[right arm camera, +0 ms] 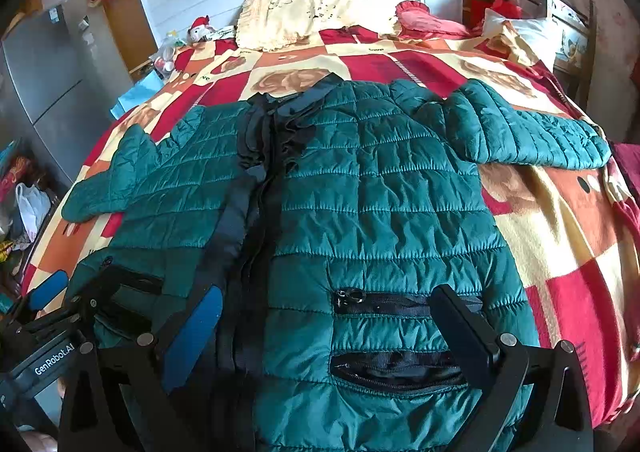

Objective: Fold large clothes
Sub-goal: 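Position both grippers over the teal jacket's front near the zipper pockets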

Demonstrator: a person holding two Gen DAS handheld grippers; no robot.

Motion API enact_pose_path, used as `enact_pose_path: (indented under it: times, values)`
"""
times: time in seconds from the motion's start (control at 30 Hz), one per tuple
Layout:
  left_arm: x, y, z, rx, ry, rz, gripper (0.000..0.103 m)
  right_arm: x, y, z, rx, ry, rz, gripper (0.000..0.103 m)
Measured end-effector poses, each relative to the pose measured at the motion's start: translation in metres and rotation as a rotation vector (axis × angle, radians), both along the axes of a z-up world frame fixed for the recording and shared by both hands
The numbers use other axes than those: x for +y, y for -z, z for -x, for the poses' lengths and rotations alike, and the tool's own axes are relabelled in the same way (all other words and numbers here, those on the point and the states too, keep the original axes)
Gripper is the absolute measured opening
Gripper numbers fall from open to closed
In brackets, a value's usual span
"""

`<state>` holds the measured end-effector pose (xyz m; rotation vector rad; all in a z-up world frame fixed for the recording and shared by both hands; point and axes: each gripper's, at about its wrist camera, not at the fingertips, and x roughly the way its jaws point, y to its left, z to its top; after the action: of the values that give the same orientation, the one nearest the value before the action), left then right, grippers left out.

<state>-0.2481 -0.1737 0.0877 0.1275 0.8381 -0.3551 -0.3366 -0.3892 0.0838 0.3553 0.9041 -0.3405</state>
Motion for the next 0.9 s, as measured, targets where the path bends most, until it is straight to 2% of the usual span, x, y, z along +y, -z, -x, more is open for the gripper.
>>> enact_pose_path:
  times: [0.3,0.5,0.77,0.9]
  values:
    - [-0.001,-0.001,-0.001,-0.002,-0.001,-0.001,0.103,-0.001,0.000,-0.002,0.009,-0.002,0.000,0.103]
    - [-0.003,-0.001,-0.004,-0.006,0.003,-0.004,0.103,0.002,0.000,-0.007,-0.024,-0.012,0.031,0.103]
    - [-0.003,-0.002,-0.010,0.000,-0.002,-0.007,0.103,0.000,0.002,-0.013,-0.016,-0.015,0.052,0.103]
    - [-0.004,-0.002,-0.015,0.000,-0.002,-0.010,0.103,-0.002,0.000,-0.017,-0.029,-0.016,0.022,0.103]
